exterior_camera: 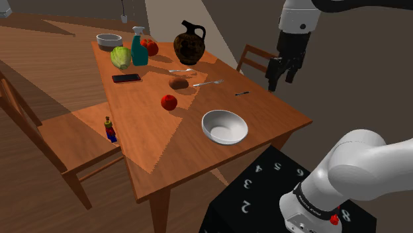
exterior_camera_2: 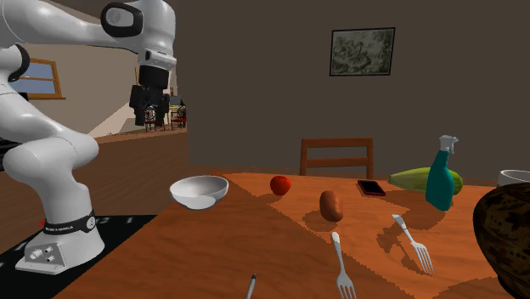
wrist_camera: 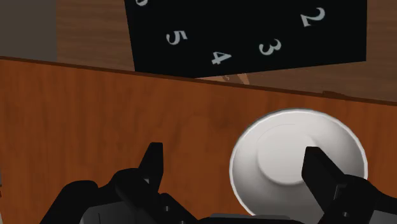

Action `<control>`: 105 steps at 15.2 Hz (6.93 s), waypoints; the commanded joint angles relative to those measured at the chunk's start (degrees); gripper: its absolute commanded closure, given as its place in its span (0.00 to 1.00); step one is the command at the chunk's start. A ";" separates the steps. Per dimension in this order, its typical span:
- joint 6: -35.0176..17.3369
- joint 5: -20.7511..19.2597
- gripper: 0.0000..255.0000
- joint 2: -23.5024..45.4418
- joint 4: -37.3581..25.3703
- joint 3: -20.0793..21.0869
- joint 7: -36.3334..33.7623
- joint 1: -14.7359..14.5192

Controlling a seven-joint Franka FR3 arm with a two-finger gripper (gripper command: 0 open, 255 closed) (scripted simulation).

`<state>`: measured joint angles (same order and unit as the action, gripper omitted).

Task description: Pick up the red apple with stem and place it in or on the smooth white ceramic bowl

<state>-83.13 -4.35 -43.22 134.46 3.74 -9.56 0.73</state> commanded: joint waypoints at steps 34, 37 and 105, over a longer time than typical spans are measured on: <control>-52.78 20.36 0.00 57.36 -23.12 0.12 6.40 -4.01; -54.07 22.09 0.00 63.30 -29.48 0.88 7.33 -3.96; -46.15 24.17 1.00 29.31 -3.10 -1.00 9.14 -2.86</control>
<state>-129.24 19.60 -11.80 129.08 3.00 -0.99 -2.27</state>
